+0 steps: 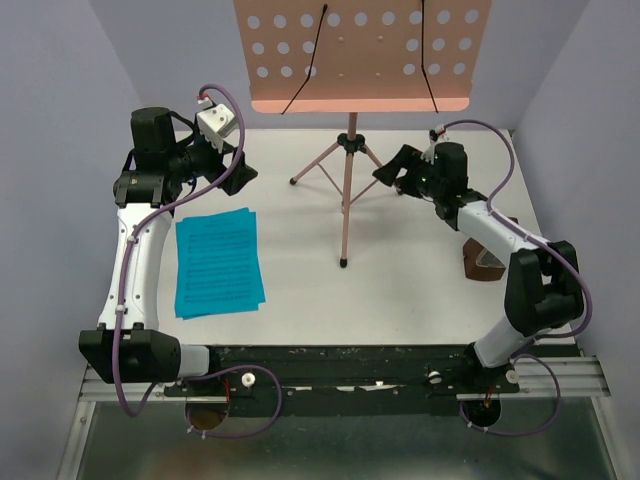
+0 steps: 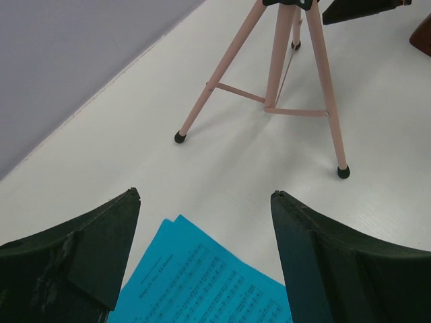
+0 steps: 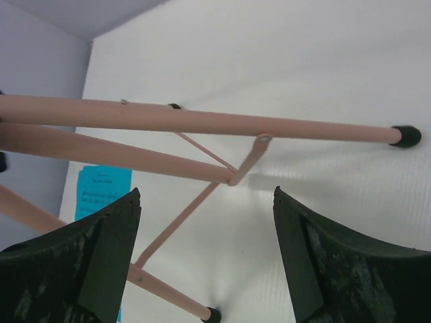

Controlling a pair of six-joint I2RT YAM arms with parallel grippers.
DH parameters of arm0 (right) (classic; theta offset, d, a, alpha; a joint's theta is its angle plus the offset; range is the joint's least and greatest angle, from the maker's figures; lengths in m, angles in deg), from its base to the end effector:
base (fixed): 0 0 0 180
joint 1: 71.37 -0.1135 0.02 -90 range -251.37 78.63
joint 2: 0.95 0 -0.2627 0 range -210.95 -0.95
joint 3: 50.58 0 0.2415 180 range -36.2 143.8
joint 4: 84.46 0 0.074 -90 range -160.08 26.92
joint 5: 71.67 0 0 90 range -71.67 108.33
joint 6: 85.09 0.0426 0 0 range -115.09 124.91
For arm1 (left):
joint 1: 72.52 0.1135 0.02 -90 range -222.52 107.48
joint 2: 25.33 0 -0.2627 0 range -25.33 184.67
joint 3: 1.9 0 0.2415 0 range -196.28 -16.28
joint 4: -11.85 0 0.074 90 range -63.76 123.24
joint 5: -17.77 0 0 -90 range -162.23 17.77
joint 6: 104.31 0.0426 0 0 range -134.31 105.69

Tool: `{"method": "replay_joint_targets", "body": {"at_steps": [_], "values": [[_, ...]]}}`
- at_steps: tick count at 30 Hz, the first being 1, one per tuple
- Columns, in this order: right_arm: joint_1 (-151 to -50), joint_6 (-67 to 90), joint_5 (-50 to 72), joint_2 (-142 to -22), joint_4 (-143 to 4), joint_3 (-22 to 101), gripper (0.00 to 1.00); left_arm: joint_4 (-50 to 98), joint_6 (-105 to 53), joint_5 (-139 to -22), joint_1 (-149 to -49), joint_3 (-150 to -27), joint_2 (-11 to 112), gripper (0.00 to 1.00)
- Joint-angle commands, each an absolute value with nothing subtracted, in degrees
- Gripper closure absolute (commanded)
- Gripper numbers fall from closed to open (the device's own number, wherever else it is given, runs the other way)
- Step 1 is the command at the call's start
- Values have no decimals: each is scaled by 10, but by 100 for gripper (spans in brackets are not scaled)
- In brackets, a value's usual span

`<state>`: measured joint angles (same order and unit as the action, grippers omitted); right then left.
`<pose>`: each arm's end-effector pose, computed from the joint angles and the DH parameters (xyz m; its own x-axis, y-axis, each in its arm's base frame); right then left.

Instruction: Pack up the instrument practice props

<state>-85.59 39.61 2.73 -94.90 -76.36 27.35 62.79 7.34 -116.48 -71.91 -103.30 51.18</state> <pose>0.3609 0.1033 0.2619 -0.5958 0.4147 -0.6878 -0.1646 0.7752 0.6099 0.2720 -0.0268 0.4247 -0.1797 0.2624 -0.9481 0.7376 0.6737 0.0466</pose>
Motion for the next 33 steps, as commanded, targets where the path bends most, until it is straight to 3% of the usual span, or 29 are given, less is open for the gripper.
{"method": "replay_joint_targets", "body": {"at_steps": [1,18,33], "values": [[-853,369,-3,-918,-839,287,13,626,84,-1157,-723,-1039,512,12],[-853,418,-32,-944,-853,370,9,624,85,-1159,-723,-1059,516,11],[-869,402,-62,-950,-839,352,9,630,92,-1159,-723,-1050,504,11]]}}
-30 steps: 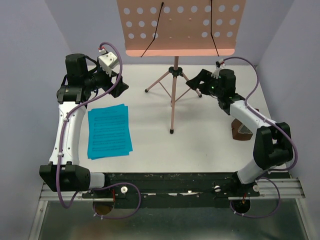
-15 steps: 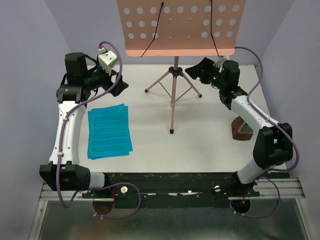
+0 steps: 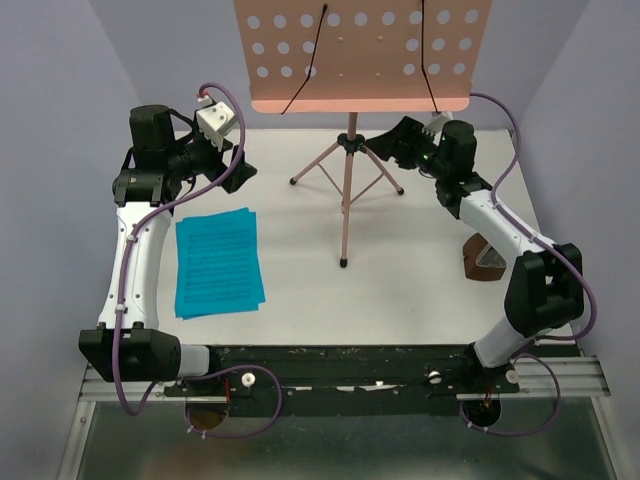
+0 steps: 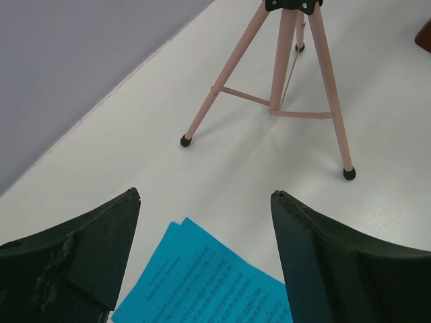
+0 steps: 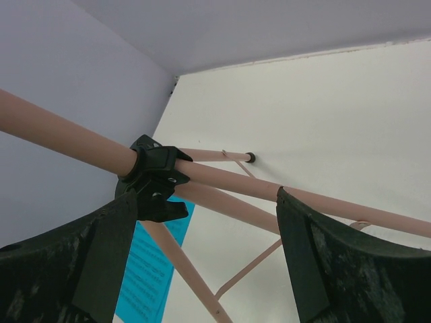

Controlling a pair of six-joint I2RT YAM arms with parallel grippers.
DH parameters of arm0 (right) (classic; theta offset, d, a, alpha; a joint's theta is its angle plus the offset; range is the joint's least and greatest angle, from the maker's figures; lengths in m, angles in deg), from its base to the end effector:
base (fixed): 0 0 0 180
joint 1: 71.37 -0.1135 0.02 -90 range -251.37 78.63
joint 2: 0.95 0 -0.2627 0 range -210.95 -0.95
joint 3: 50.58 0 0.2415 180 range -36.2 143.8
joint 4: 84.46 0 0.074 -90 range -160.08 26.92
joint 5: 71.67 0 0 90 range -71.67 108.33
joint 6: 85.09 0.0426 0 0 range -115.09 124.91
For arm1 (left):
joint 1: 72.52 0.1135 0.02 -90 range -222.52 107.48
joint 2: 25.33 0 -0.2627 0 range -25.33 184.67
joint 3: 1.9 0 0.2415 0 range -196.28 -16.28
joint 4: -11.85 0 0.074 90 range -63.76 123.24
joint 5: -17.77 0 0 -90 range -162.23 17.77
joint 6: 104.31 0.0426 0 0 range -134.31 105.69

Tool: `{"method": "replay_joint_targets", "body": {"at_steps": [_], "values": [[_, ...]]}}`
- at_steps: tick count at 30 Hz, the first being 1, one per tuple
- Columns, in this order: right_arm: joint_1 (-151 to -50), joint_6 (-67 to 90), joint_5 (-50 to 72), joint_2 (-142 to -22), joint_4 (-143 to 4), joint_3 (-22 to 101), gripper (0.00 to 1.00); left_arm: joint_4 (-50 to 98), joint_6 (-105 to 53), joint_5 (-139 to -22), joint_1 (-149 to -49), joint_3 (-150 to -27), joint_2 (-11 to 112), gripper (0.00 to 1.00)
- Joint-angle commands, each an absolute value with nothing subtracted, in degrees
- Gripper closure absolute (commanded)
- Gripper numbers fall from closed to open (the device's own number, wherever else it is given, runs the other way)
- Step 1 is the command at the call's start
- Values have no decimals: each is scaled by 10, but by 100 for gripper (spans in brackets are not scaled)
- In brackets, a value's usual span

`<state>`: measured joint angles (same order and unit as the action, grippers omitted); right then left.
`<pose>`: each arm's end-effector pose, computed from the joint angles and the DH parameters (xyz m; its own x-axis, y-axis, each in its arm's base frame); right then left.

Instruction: Pack up the instrument practice props

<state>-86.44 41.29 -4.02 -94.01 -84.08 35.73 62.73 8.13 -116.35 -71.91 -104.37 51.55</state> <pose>0.3689 0.1161 0.3334 -0.4552 0.4455 -0.7709 -0.4158 0.6592 0.6266 0.2730 -0.0268 0.4290 -0.1575 0.2724 -0.9492 0.7377 0.6714 0.0702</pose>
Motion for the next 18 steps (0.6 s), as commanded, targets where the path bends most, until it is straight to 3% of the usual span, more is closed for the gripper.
{"method": "replay_joint_targets", "body": {"at_steps": [1,18], "values": [[-869,402,-65,-950,-839,351,9,629,90,-1158,-723,-1049,503,11],[-874,358,-55,-939,-807,308,12,630,89,-1161,-723,-1036,501,11]]}}
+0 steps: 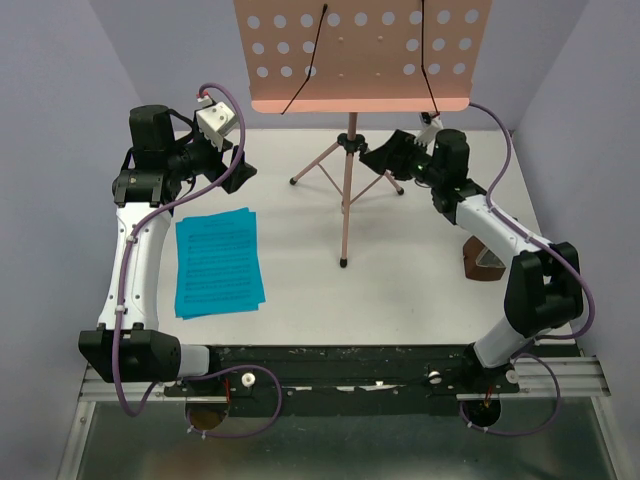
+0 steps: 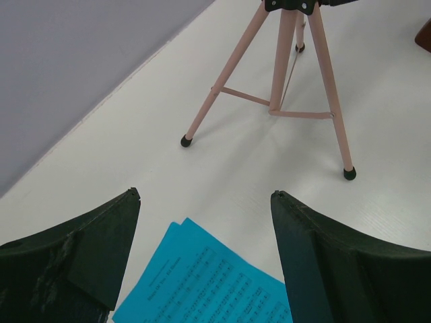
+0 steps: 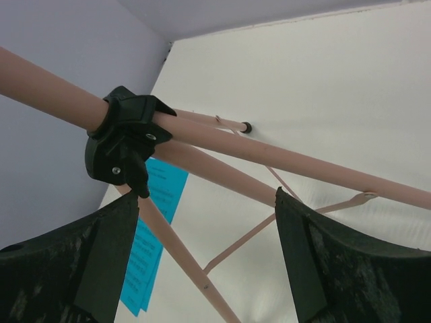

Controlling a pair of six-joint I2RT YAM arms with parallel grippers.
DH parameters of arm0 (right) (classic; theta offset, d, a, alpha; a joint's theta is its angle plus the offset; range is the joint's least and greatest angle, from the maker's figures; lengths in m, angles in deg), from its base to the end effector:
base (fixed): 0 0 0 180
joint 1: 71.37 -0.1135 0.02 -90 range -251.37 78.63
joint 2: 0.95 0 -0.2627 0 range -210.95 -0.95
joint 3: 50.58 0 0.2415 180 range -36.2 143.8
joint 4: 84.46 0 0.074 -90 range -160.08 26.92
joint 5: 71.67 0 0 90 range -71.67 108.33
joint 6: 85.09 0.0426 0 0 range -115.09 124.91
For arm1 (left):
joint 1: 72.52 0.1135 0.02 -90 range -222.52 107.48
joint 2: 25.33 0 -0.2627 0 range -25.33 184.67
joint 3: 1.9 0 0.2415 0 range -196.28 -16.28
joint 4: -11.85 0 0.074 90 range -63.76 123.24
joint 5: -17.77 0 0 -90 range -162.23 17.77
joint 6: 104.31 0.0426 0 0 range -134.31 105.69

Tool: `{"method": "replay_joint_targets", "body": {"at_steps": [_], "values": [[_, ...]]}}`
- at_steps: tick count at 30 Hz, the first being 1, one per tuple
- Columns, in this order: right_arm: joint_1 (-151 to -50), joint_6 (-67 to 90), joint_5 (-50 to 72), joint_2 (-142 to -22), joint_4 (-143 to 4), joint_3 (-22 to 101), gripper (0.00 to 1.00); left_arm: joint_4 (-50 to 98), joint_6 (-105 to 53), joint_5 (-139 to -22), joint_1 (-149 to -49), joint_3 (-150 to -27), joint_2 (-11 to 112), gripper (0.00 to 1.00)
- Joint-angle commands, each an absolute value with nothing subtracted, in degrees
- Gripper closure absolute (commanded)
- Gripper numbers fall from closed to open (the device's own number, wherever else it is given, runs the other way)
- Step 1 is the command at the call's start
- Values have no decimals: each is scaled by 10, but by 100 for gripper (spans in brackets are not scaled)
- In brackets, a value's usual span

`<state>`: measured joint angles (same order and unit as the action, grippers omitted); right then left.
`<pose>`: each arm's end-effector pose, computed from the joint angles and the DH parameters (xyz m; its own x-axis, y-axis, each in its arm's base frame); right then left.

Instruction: Pack up the instrument practice props

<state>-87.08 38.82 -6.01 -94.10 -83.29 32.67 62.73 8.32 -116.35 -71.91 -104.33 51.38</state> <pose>0.3640 0.1206 0.3126 -0.5083 0.3851 -0.7703 -0.4248 0.6660 0.6132 0.2721 -0.0268 0.4295 -0.1529 0.2746 -0.9493 0.7381 0.6705 0.0751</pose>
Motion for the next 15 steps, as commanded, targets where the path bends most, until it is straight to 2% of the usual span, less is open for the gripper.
{"method": "replay_joint_targets", "body": {"at_steps": [1,8,15], "values": [[-874,351,-52,-939,-809,302,12,630,90,-1162,-723,-1035,500,11],[-865,361,32,-929,-779,276,12,628,88,-1161,-723,-1027,496,11],[-857,209,-50,-905,-875,248,12,626,85,-1171,-723,-1031,502,12]]}}
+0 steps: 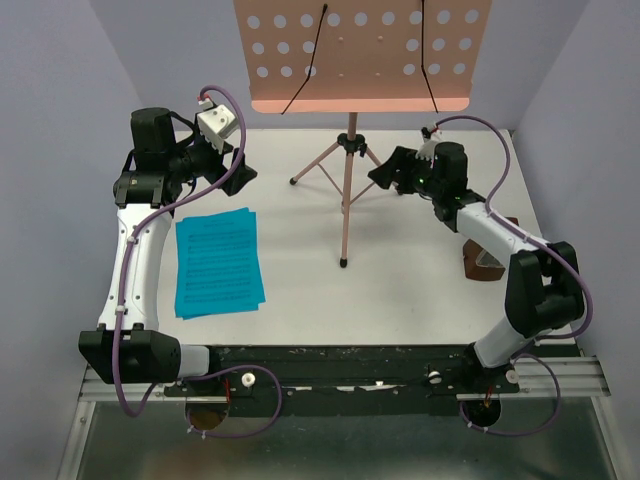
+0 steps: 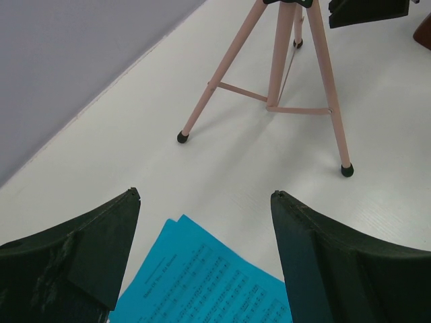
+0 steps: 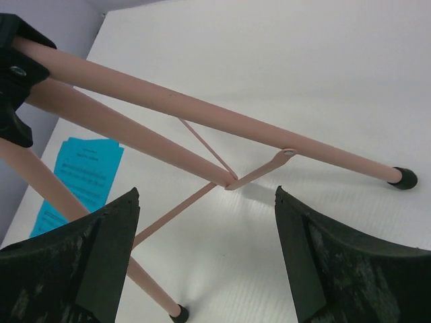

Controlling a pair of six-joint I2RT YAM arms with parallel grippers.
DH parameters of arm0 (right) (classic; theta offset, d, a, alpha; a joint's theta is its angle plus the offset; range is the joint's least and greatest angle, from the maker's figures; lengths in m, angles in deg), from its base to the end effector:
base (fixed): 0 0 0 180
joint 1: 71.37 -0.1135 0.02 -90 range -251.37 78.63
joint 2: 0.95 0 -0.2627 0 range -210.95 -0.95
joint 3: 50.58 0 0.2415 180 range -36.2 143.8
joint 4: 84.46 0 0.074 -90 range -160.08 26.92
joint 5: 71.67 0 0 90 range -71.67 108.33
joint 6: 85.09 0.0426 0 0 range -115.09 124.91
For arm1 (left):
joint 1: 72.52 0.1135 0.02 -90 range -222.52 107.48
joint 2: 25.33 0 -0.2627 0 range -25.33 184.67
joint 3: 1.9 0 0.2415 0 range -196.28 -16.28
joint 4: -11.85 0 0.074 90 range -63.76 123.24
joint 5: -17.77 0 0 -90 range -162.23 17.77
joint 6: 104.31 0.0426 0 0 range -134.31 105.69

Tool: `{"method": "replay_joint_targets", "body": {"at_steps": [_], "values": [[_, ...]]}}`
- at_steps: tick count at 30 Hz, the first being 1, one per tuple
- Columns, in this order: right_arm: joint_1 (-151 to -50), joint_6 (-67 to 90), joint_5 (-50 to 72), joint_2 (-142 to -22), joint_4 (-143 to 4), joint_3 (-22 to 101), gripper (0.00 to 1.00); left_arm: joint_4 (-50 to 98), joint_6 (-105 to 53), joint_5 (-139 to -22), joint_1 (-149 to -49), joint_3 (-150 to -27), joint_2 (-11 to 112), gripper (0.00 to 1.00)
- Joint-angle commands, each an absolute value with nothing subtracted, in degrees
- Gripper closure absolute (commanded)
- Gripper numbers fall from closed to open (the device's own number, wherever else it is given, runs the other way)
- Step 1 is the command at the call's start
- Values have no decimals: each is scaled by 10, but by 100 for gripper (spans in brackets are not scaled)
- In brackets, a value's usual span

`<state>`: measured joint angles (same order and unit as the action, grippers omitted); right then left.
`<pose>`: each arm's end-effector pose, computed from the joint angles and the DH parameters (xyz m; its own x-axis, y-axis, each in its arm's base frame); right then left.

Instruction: Pack up the instrument practice props

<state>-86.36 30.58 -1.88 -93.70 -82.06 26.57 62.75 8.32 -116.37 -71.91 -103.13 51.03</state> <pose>0.3571 0.1108 0.2757 -0.5117 0.2838 -0.8109 -0.3755 0.7751 0.5082 0.2714 -0.0268 0.4245 -0.1672 0.2744 -0.9470 0.7394 0.6703 0.0637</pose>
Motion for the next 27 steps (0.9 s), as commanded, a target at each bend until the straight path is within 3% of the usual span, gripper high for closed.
{"method": "replay_joint_targets", "body": {"at_steps": [1,7,15,27], "values": [[-852,200,-61,-902,-886,241,12,626,86,-1171,-723,-1031,503,11],[-850,205,-106,-893,-971,246,16,621,84,-1172,-723,-1038,509,11],[-849,232,-38,-938,-937,340,19,622,84,-1170,-723,-1050,510,12],[-857,256,-81,-956,-945,355,20,622,86,-1168,-723,-1045,511,11]]}}
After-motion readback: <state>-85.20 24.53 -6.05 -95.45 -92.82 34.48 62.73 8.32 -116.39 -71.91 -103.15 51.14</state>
